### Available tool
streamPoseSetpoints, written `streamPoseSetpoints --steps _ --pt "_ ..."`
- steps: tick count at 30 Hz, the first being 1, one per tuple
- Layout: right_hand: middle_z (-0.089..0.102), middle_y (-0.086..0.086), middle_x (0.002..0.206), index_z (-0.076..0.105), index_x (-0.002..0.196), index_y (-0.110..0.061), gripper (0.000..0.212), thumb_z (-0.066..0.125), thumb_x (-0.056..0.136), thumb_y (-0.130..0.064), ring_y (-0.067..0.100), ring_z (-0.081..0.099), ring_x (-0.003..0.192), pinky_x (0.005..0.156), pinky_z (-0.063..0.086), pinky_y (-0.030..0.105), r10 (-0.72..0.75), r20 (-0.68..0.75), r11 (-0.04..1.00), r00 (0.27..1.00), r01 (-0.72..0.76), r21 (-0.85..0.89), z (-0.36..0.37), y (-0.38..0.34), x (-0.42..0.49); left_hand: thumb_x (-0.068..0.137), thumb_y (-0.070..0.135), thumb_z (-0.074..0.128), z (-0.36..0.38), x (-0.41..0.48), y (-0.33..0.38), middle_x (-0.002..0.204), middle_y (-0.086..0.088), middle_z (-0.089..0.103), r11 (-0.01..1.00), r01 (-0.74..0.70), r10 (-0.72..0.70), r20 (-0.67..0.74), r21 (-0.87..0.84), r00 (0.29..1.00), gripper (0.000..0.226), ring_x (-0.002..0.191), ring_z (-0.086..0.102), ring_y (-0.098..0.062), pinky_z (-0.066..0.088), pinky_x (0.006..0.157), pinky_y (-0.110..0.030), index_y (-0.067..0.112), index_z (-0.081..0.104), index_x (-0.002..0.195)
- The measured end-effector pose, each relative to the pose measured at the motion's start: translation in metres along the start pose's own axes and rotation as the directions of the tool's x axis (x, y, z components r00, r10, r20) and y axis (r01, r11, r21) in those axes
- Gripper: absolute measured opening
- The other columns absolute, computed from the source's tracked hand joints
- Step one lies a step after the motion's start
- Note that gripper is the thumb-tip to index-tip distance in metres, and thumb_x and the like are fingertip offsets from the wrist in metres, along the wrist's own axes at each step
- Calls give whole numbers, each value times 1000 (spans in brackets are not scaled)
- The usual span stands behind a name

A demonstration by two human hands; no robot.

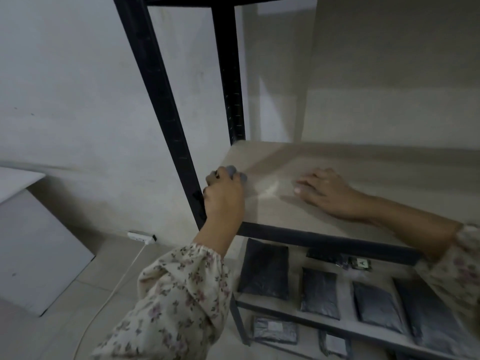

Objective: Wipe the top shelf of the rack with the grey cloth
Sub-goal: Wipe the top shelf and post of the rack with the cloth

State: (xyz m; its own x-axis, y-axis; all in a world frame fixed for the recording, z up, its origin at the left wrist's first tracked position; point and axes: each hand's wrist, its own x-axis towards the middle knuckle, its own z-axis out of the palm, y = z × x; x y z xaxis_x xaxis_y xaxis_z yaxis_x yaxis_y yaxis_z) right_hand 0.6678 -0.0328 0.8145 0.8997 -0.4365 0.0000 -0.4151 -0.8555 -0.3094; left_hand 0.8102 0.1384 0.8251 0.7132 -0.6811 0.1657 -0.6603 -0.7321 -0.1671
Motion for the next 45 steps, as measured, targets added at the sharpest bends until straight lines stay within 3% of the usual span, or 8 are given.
streamPoseSetpoints --steps 7,11,18,25,32,36,41,45 --pt "-2 1 159 2 148 -28 123 -13 46 -94 13 -3 146 115 4 32 -45 97 983 994 61 -172 7 7 -30 90 7 45 4 -10 11 126 -20 43 985 -94 82 -85 -147 993 47 103 55 -38 48 65 -40 16 34 134" --pt "0 0 159 5 148 -29 120 -12 49 -94 13 0 146 116 5 32 -71 65 985 995 80 -155 8 9 -27 93 11 44 3 -17 21 130 -16 39 946 -214 191 -114 -245 975 54 106 53 -37 48 71 -43 26 25 141" --pt "-4 -5 159 -2 149 -27 117 -10 52 -93 7 -3 145 114 0 25 -95 76 975 993 108 -192 7 17 -46 91 4 42 10 0 5 132 -25 34 997 38 -40 -30 -71 999 47 121 39 -45 51 71 -46 14 31 136" --pt "-2 -5 159 0 149 -27 116 -9 53 -92 7 -2 145 112 -3 23 -88 33 980 996 92 -178 8 15 -49 94 11 41 4 -19 32 128 -18 40 926 -196 163 -129 -322 978 57 105 51 -38 47 77 -46 28 21 144" --pt "-2 -8 159 0 148 -29 109 -6 58 -90 4 -3 144 112 -4 22 -88 22 979 996 91 -182 11 18 -47 94 17 37 7 74 2 127 -16 40 938 11 3 39 -346 999 46 109 47 -39 44 85 -47 27 31 138" --pt "1 -8 159 1 148 -28 108 -5 59 -89 4 0 144 112 -2 23 -86 13 979 996 87 -186 11 18 -47 96 32 38 21 73 3 135 -11 45 844 -317 306 -97 -433 947 41 115 50 -35 43 89 -39 34 40 137" --pt "8 -5 159 7 149 -26 110 -1 60 -90 9 8 145 114 5 25 -87 -12 982 996 83 -169 10 16 -48 88 25 61 7 49 12 127 -1 59 503 -576 635 -178 -644 752 42 109 54 -12 37 90 -20 37 53 127" --pt "16 -6 158 17 148 -26 107 8 63 -90 10 15 143 114 9 24 -85 -59 987 995 76 -140 10 17 -48 88 32 57 3 58 16 129 -3 54 583 -680 635 -273 -444 723 48 112 51 -17 37 84 -25 38 44 134"
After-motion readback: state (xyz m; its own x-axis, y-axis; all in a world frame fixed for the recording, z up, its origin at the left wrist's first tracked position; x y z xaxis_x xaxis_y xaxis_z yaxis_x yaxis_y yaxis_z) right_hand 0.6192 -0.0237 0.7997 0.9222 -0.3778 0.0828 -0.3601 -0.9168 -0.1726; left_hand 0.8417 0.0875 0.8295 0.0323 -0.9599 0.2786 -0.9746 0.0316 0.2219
